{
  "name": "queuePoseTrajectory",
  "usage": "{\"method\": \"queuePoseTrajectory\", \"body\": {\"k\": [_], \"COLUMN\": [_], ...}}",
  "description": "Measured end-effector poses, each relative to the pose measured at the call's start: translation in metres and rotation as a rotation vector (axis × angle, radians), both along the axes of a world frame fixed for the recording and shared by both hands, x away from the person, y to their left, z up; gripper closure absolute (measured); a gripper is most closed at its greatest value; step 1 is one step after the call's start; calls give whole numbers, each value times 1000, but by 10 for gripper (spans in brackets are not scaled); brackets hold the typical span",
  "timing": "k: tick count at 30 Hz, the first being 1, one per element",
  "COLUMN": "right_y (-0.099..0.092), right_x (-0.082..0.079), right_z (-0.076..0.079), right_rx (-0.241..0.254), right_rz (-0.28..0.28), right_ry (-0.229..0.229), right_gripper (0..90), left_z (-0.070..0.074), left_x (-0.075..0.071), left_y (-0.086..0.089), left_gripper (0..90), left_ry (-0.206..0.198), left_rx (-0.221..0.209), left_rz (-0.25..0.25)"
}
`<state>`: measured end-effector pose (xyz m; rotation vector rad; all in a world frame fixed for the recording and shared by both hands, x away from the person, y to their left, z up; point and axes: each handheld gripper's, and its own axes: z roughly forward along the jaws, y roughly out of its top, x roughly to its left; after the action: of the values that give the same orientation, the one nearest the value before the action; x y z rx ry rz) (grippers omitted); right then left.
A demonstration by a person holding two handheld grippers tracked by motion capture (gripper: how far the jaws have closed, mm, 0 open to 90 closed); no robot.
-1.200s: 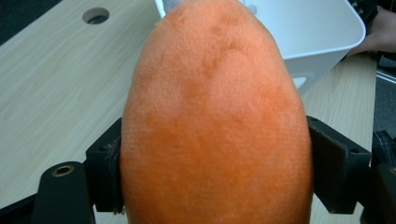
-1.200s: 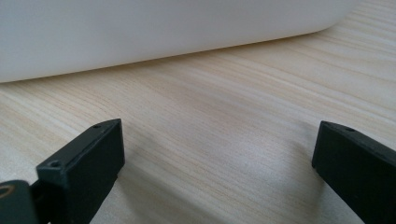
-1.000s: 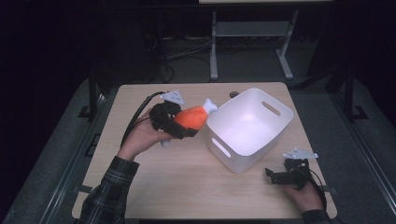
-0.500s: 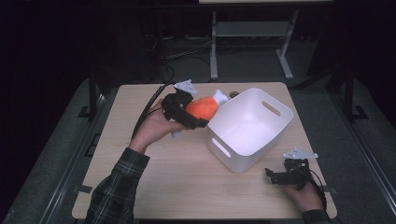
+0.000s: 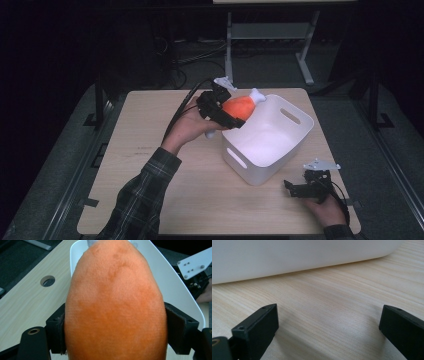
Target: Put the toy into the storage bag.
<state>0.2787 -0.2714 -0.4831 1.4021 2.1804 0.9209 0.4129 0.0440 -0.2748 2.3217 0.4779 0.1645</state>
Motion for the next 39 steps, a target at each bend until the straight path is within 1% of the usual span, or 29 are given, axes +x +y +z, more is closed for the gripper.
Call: {"method": "queuePoseTrajectory", "body": {"k": [1, 4, 5, 7, 9, 11, 14, 18, 20, 22, 26, 27, 28, 31, 39], "right_y": [0, 0, 0, 0, 0, 0, 0, 0, 0, 0, 0, 0, 0, 0, 0], "right_x": [0, 0, 0, 0, 0, 0, 0, 0, 0, 0, 0, 0, 0, 0, 0], "right_z": [0, 0, 0, 0, 0, 0, 0, 0, 0, 0, 0, 0, 0, 0, 0], "right_rx": [0, 1, 1, 1, 1, 1, 1, 1, 1, 1, 1, 1, 1, 1, 2], "right_rz": [0, 0, 0, 0, 0, 0, 1, 1, 1, 1, 1, 1, 1, 1, 1], "right_ry": [0, 1, 1, 1, 1, 1, 1, 1, 1, 1, 1, 1, 1, 1, 1], "right_gripper": [18, 18, 18, 18, 18, 18, 18, 18, 18, 18, 18, 18, 18, 18, 18], "left_z": [0, -1, -2, -3, -6, -8, -13, -19, -22, -26, -31, -32, -34, -37, -42], "left_x": [1, 5, 5, 8, 9, 12, 16, 21, 23, 24, 27, 27, 28, 29, 30], "left_y": [-4, -15, -18, -23, -29, -34, -39, -47, -50, -54, -59, -60, -61, -63, -64], "left_gripper": [201, 201, 201, 201, 200, 200, 199, 197, 196, 195, 192, 192, 190, 187, 175], "left_ry": [-3, -1, -1, -6, -5, -3, 3, 8, 11, 15, 17, 20, 15, 17, 19], "left_rx": [7, 17, 9, 28, 17, 23, 19, 17, 26, 25, 34, 30, 41, 46, 67], "left_rz": [-7, -5, 1, 0, 16, 19, 38, 46, 43, 46, 50, 56, 50, 54, 55]}}
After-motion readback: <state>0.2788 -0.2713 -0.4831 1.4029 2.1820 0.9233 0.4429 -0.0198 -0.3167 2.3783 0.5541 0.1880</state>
